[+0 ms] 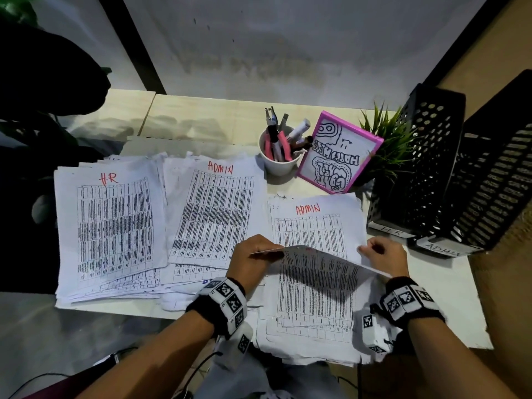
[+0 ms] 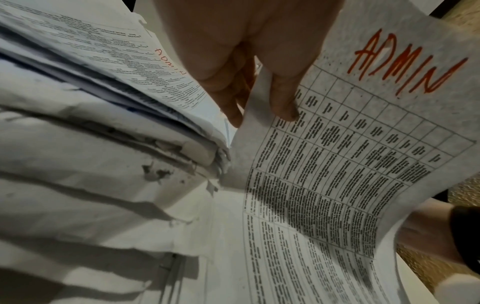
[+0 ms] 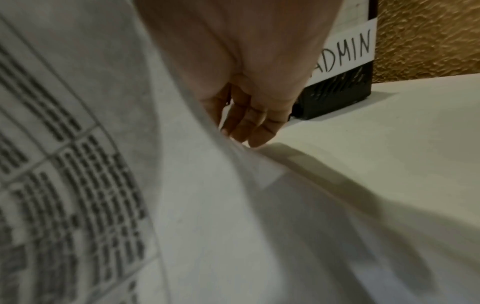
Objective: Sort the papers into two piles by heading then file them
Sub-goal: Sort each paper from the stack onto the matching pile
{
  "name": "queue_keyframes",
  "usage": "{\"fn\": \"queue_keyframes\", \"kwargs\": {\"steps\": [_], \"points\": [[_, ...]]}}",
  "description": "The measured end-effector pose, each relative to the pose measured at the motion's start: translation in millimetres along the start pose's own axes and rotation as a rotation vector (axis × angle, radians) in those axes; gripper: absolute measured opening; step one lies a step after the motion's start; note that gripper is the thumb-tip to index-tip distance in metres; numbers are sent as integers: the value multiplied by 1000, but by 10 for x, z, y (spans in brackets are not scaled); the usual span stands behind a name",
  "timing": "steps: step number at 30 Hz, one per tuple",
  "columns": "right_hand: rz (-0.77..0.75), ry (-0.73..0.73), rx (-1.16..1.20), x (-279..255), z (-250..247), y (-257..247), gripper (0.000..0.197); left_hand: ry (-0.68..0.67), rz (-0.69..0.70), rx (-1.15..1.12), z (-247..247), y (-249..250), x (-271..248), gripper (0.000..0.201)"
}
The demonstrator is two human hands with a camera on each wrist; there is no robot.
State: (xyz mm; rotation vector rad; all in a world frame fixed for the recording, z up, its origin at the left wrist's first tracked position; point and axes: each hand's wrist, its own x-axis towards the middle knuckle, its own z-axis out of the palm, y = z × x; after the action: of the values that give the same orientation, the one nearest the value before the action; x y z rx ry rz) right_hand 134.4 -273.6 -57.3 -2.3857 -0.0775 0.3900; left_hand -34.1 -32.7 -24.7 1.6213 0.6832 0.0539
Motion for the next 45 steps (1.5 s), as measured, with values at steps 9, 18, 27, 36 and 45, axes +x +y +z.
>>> {"fn": "queue_keyframes", "kwargs": {"steps": [9,18,27,36,45], "points": [[88,-174,716,-571,-298,-123,22,18,-4,-102,28,66,55,56],[230,-165,714,-539,-327,-369,39,52,35,-300,-39,425,59,17],[243,-129,-168,-105,215,-96,70,466,175,-24,-1100,664,705,43],[291,-71,-229,-120,246,-225,57,484,-22,268,-1807,170,1063,21],[246,1,-288,-136,213,-215,29,205,-75,794,-1753,-153,1080,44]]}}
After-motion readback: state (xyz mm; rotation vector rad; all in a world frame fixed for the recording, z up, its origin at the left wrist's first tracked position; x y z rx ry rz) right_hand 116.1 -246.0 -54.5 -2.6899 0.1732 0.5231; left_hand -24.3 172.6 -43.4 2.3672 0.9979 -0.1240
